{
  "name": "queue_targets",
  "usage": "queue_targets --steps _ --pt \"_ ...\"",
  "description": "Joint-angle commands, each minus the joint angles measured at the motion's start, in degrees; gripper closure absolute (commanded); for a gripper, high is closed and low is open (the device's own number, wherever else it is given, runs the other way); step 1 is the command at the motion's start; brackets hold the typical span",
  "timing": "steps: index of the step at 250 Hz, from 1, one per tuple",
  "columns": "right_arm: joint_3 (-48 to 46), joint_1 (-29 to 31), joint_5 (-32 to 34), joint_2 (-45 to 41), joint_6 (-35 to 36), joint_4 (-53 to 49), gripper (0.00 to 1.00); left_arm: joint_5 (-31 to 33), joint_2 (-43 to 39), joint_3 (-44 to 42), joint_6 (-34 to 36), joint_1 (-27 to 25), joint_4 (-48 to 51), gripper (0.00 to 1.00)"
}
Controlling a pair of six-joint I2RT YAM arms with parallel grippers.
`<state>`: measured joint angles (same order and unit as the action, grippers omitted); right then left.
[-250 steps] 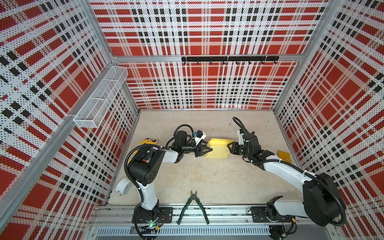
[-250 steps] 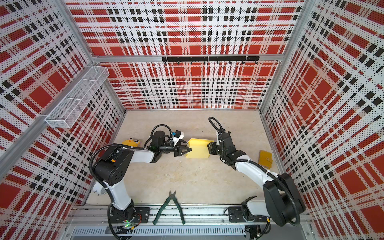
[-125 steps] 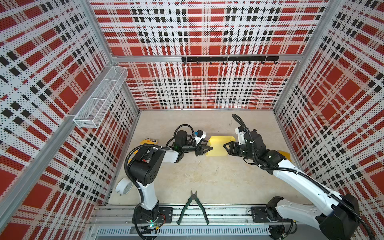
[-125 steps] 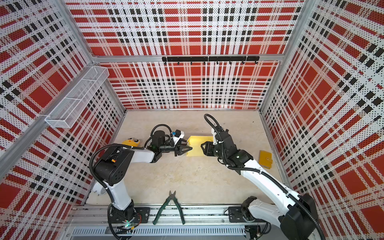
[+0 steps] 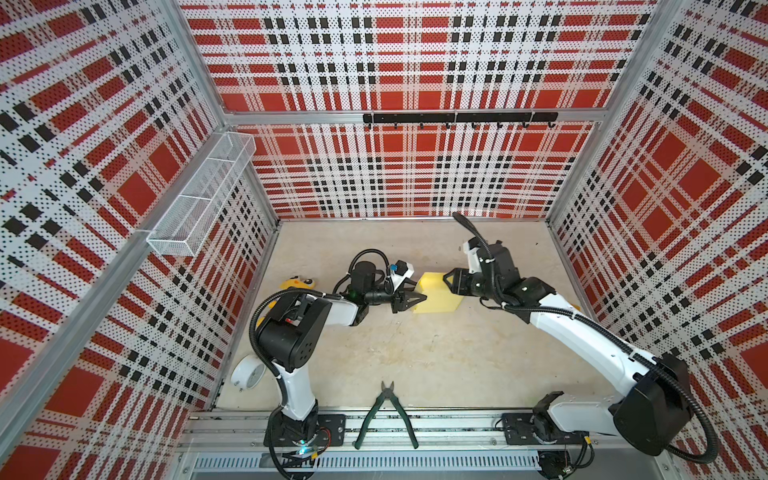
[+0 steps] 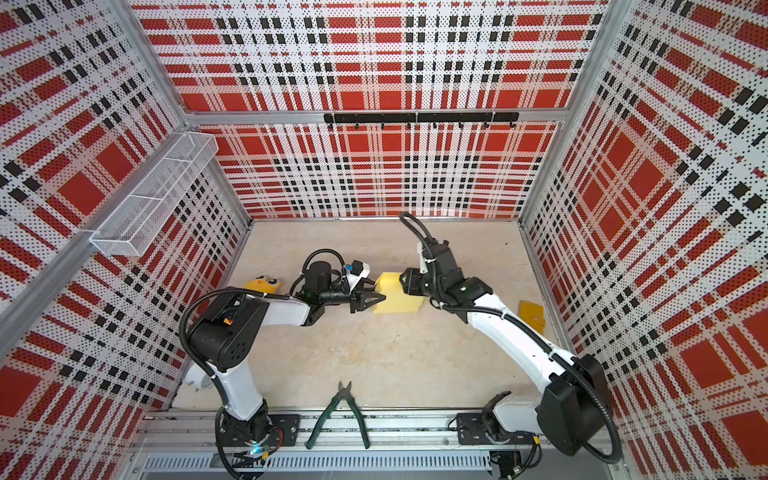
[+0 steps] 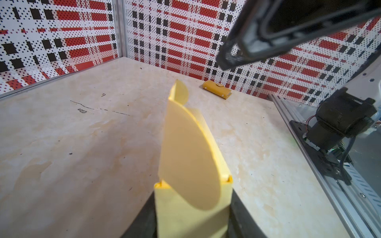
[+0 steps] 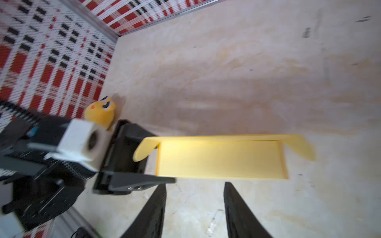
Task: Fold the paper box
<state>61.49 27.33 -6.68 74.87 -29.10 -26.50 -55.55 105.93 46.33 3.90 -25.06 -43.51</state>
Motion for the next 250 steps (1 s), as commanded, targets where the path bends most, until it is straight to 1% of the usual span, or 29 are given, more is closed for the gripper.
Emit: queue_targets --steps 1,17,37,51,87,107,135,179,192,207,238,250 --pt "-1.26 -6.81 -6.60 -3.64 9.34 -3.14 0.53 -1.67 0.51 1.46 0.34 -0.16 -0.99 0.75" --pt "-3.31 -11.47 -12.53 -3.40 12.37 -1.62 0.53 -1.76 0.81 1.46 0.49 0.05 -0.97 0.75" --pt "-3.50 -14.91 -15.90 -1.12 16.99 -2.07 0.53 -1.93 1.03 1.63 0.66 0.17 -0.81 0.75" --pt "-2.70 -15.97 -16.71 0.76 19.71 -2.38 0.53 -2.08 1.05 1.60 0.79 0.11 -0.79 0.75" --pt "-0.03 -16.52 -22.41 5.97 25.84 -2.06 0.54 -2.37 1.24 1.72 1.21 0.11 -0.18 0.75" --pt "1.60 -16.70 -22.12 8.18 28.98 -3.20 0.54 -2.55 1.25 1.75 1.58 0.10 0.24 0.75" --pt "2.93 -17.22 -22.96 11.67 31.04 -3.62 0.54 -2.55 1.35 1.58 2.02 0.01 0.53 0.75" --pt "4.77 -17.48 -21.98 15.42 31.74 -2.82 0.56 -2.50 1.38 1.50 2.60 0.01 1.14 0.75" --pt "4.85 -17.59 -21.55 15.89 31.59 -2.25 0.60 -2.62 1.30 1.45 2.74 0.02 1.22 0.75" --pt "5.29 -17.55 -22.61 16.61 31.65 -2.48 0.65 -2.52 1.28 1.48 2.77 0.01 1.27 0.75" --pt "4.89 -17.50 -23.82 17.40 31.65 -3.04 0.72 -2.46 1.38 1.56 2.78 0.06 1.40 0.75" --pt "4.34 -17.53 -23.95 17.41 31.41 -2.73 0.77 -2.41 1.47 1.57 2.78 0.03 1.41 0.75"
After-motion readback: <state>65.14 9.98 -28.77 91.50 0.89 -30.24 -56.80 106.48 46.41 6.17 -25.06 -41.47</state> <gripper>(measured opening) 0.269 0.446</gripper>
